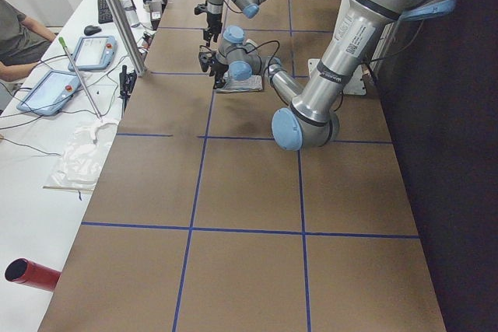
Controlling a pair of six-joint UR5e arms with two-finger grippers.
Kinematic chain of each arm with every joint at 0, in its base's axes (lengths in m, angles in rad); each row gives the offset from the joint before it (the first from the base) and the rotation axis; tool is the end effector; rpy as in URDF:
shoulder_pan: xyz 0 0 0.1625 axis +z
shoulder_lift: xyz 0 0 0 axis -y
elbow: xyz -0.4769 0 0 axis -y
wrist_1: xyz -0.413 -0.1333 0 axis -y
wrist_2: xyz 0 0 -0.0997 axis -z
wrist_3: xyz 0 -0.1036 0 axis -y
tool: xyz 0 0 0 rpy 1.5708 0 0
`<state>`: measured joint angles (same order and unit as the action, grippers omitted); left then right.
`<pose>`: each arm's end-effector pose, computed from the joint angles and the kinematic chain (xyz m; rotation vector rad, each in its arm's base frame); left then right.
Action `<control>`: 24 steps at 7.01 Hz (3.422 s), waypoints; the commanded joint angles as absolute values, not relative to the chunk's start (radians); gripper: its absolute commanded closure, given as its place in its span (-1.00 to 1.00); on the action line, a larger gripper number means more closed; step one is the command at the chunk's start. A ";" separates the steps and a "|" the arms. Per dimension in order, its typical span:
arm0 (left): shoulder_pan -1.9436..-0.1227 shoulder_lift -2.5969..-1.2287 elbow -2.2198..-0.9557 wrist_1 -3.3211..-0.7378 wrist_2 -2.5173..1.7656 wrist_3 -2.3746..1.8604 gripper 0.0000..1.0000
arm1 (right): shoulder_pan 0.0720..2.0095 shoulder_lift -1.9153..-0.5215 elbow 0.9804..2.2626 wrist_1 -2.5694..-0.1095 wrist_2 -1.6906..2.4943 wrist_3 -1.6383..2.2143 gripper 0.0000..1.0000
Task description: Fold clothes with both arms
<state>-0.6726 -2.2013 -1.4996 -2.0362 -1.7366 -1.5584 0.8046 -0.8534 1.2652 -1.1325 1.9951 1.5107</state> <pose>0.5302 -0.5708 0.2964 0.2035 1.0259 -0.5150 -0.5093 -0.6600 0.3439 -0.0110 -0.9366 0.5099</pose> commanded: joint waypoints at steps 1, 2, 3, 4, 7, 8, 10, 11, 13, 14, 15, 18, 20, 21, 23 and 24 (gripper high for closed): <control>-0.707 -2.198 -1.500 -2.042 -1.857 -1.536 -1.00 | 0.844 -0.851 1.252 -1.129 2.032 1.465 -1.00; -0.733 -2.195 -1.525 -2.037 -1.897 -1.508 -1.00 | 0.853 -0.860 1.285 -1.140 2.074 1.442 -1.00; -0.764 -2.184 -1.549 -2.028 -1.916 -1.487 -1.00 | 0.847 -0.873 1.339 -1.191 2.080 1.440 -1.00; -0.782 -2.122 -1.593 -2.028 -1.945 -1.453 -1.00 | 0.821 -0.874 1.397 -1.266 2.069 1.437 -1.00; -0.839 -2.002 -1.695 -2.028 -1.950 -1.312 -1.00 | 0.631 -0.815 1.578 -1.717 1.805 1.178 -1.00; -0.845 -2.000 -1.692 -2.028 -1.951 -1.304 -1.00 | 0.576 -0.796 1.565 -1.758 1.768 1.157 -1.00; -0.853 -2.000 -1.692 -2.028 -1.953 -1.302 -1.00 | 0.572 -0.784 1.482 -1.756 1.720 1.067 -1.00; -0.854 -2.000 -1.707 -2.028 -1.979 -1.304 -1.00 | 0.572 -0.769 1.435 -1.753 1.704 1.025 -1.00; -0.859 -2.000 -1.707 -2.028 -1.990 -1.304 -1.00 | 0.575 -0.773 1.404 -1.753 1.703 0.990 -1.00; -0.861 -2.000 -1.706 -2.028 -1.990 -1.304 -1.00 | 0.580 -0.773 1.387 -1.752 1.695 0.951 -1.00; -0.862 -2.000 -1.707 -2.028 -1.991 -1.304 -1.00 | 0.601 -0.775 1.381 -1.750 1.695 0.922 -1.00; -0.861 -2.006 -1.712 -2.026 -1.993 -1.316 -1.00 | 0.733 -0.775 1.280 -1.717 1.697 0.748 -1.00; -0.862 -2.000 -1.721 -2.028 -1.999 -1.315 -1.00 | 0.831 -0.781 1.221 -1.596 1.727 0.636 -1.00; -0.877 -1.999 -1.723 -2.028 -2.026 -1.307 -1.00 | 0.880 -0.781 1.233 -1.589 1.832 0.612 -1.00; -0.881 -2.012 -1.718 -1.987 -2.022 -1.304 -1.00 | 0.995 -0.900 1.403 -1.585 2.082 0.586 -1.00; -0.899 -2.011 -1.721 -1.980 -2.026 -1.287 -1.00 | 1.050 -0.970 1.481 -1.583 2.205 0.584 -1.00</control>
